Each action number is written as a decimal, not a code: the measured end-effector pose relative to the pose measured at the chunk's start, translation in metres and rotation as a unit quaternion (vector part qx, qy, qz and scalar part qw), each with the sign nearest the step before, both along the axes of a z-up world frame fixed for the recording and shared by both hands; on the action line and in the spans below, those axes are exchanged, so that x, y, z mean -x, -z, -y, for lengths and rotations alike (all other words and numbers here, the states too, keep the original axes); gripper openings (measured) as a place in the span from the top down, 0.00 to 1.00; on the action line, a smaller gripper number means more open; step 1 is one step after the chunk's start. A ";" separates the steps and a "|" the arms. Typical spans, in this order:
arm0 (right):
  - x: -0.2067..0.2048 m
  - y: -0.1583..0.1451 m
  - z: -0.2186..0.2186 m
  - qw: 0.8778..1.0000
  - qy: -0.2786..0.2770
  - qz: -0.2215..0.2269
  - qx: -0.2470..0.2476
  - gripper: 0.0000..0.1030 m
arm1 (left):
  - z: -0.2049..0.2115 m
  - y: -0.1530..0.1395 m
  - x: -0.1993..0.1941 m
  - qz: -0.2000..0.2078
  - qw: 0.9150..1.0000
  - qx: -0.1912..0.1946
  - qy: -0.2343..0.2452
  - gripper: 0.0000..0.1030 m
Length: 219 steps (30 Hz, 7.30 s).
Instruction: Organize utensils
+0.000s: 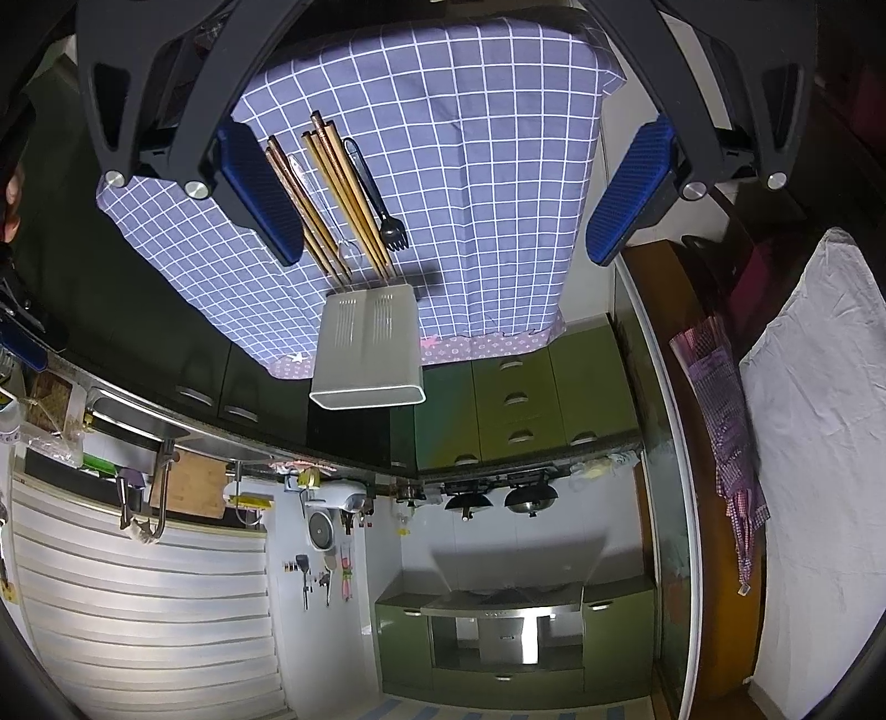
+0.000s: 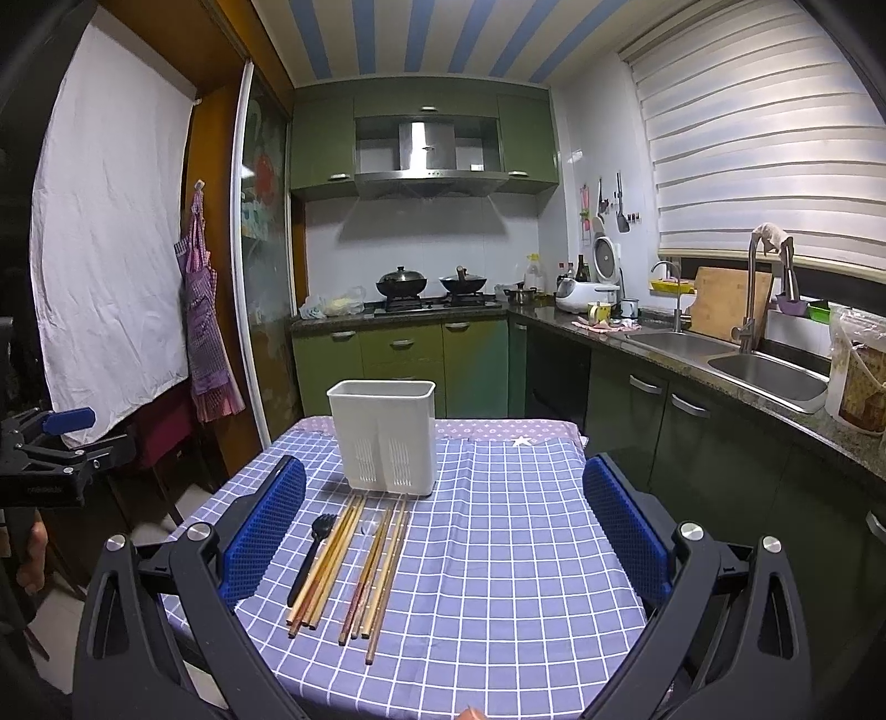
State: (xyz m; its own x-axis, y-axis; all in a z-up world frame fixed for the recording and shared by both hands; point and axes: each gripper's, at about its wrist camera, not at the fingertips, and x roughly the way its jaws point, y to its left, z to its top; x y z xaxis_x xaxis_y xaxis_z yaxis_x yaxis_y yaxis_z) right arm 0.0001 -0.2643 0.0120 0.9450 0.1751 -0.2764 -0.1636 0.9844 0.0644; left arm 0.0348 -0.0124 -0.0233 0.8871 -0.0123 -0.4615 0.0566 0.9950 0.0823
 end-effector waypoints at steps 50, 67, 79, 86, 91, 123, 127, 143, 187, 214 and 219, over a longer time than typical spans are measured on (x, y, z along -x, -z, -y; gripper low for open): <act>-0.277 0.137 -0.017 0.890 -0.115 -0.441 0.033 0.58 | 0.061 0.198 -0.288 -0.492 0.867 0.063 -0.055 0.85; -0.276 0.144 -0.016 0.884 -0.119 -0.451 0.032 0.58 | 0.065 0.172 -0.294 -0.483 0.873 0.049 -0.047 0.82; -0.269 0.129 -0.045 0.884 -0.130 -0.444 0.065 0.58 | 0.053 0.169 -0.305 -0.486 0.871 0.067 -0.039 0.80; -0.270 0.133 -0.052 0.879 -0.129 -0.454 0.069 0.58 | 0.065 0.167 -0.309 -0.482 0.875 0.041 -0.016 0.81; -0.271 0.130 -0.052 0.880 -0.125 -0.453 0.073 0.58 | 0.070 0.165 -0.310 -0.482 0.875 0.034 -0.023 0.91; -0.315 0.187 -0.156 0.810 -0.116 -0.564 0.108 0.84 | -0.010 0.087 -0.259 -0.328 0.943 0.062 0.003 0.91; -0.311 0.187 -0.162 0.817 -0.113 -0.552 0.122 0.89 | -0.005 0.081 -0.259 -0.322 0.945 0.063 0.008 0.91; -0.256 0.091 -0.089 0.897 -0.187 -0.396 -0.053 0.91 | 0.037 -0.030 -0.311 -0.170 0.977 0.115 0.065 0.91; -0.392 0.009 -0.094 0.995 -0.060 -0.073 -0.017 0.90 | 0.021 0.012 -0.263 -0.129 0.990 0.037 0.043 0.52; -0.277 0.089 -0.070 0.963 -0.074 -0.255 0.045 0.69 | 0.042 0.110 -0.252 -0.331 0.943 0.004 0.032 0.54; -0.264 0.125 -0.068 0.946 -0.088 -0.307 0.051 0.69 | 0.048 0.141 -0.266 -0.372 0.928 0.020 0.017 0.73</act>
